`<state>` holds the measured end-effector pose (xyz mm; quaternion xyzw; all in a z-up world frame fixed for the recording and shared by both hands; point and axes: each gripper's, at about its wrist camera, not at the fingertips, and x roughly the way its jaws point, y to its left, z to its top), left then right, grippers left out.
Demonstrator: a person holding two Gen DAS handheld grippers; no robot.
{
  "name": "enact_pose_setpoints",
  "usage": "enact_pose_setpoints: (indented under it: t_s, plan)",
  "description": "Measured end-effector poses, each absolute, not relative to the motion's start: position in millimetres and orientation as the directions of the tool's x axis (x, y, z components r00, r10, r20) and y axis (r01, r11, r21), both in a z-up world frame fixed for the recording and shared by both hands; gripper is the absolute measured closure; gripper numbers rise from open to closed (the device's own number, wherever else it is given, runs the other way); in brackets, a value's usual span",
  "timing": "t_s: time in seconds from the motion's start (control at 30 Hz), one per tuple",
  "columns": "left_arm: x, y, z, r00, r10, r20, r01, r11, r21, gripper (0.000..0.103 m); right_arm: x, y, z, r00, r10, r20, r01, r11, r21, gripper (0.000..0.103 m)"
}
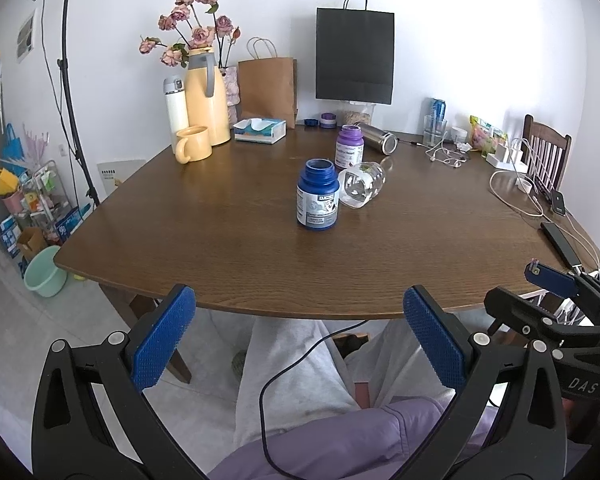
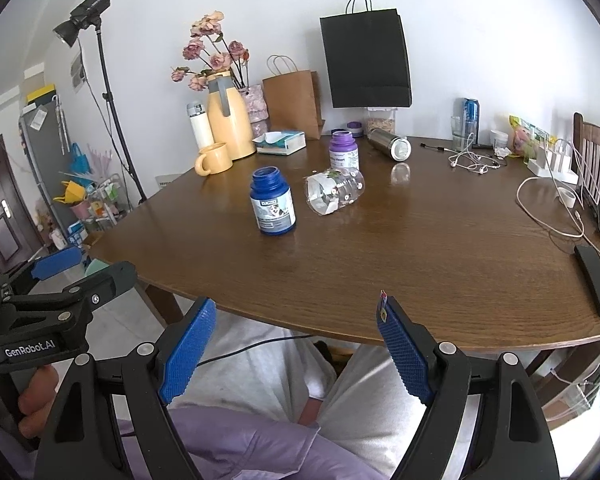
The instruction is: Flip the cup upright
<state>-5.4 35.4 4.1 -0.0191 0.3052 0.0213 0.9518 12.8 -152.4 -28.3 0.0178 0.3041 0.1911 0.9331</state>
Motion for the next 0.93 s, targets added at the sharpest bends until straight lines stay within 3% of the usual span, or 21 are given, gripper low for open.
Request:
enact_pose_setpoints:
  t_s: [0.93]
  plan:
    - [-13.0,28.2,7.6,0.835,0.043,-0.549,-0.052,0.999,-0.001,0.0,12.6,-155.2,-27.1,0.747,0.367,-0.554,-0.335,0.928,0.163,0.017]
